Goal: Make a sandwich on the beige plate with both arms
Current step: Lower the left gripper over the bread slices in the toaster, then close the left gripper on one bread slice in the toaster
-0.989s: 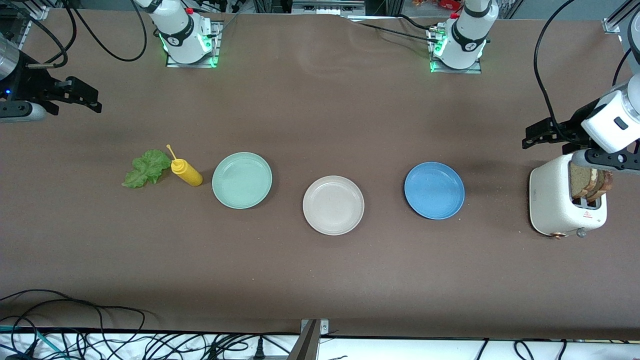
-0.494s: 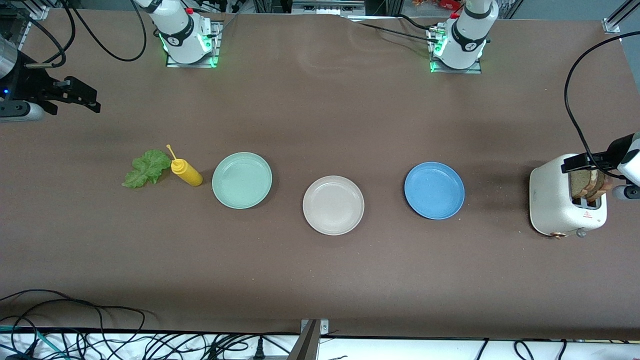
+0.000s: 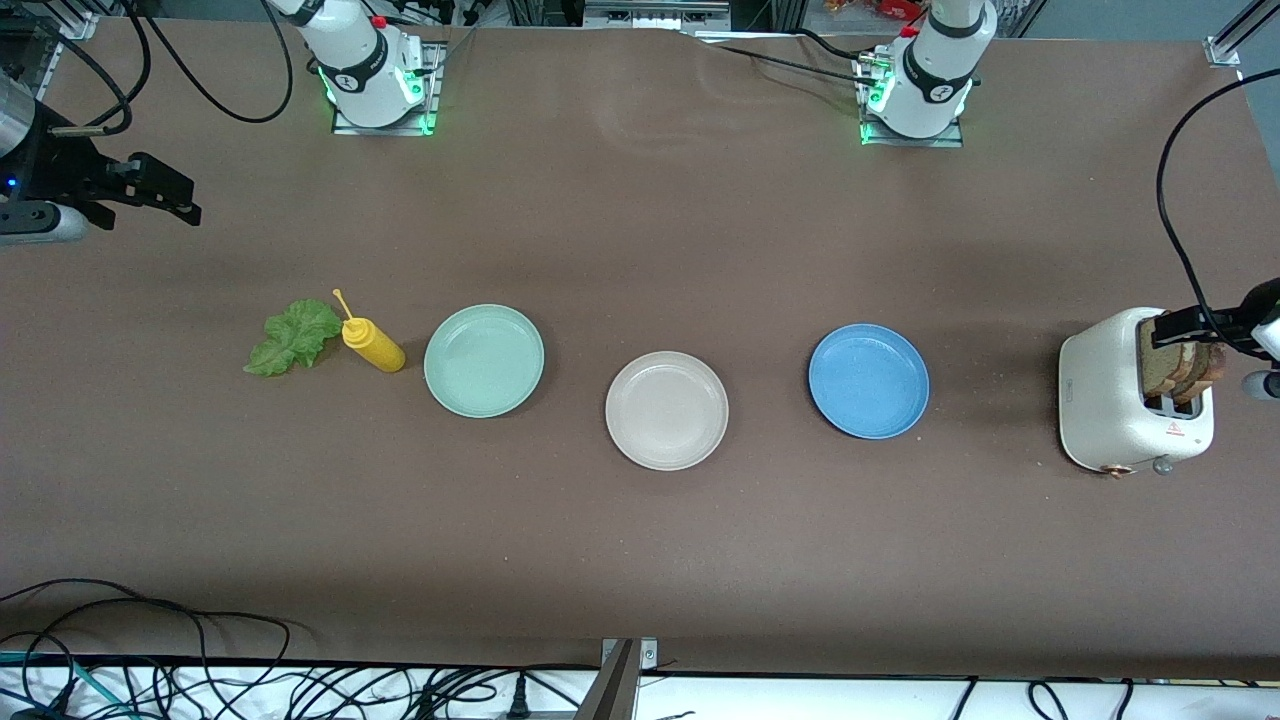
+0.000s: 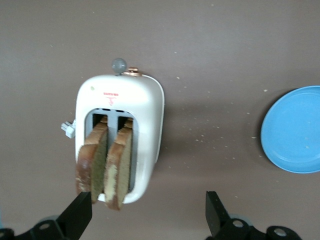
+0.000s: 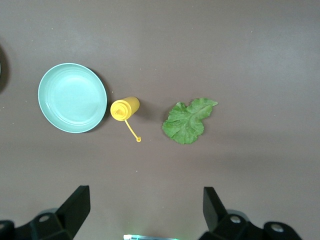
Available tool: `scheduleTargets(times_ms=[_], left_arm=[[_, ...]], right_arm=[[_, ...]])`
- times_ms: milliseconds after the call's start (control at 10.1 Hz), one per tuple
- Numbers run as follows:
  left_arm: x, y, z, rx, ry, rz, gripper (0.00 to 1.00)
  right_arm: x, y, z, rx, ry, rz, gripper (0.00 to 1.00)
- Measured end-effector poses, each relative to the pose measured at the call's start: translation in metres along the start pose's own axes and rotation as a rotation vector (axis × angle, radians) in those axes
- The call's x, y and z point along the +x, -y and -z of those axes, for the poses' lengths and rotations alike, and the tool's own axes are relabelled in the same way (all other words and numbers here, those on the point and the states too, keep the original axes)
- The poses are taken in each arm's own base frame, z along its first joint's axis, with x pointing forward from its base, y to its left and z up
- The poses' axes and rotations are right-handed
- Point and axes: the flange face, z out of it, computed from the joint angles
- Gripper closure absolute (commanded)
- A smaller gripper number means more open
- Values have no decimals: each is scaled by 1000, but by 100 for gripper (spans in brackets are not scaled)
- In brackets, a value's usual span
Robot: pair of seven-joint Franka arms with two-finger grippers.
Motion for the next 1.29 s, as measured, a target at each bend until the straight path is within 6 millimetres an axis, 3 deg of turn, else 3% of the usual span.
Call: scheduleTargets(times_ms=[395, 890, 1285], left_arm=[[7, 32, -34, -6, 0, -69, 0], [5, 34, -67, -16, 1, -76, 0], [-16, 31, -93, -15, -19, -82, 0]], right_arm=[[0, 0, 0, 0, 2, 0, 0], [-1, 0, 0, 0, 6, 0, 0], [-1, 0, 0, 0, 6, -1, 0]])
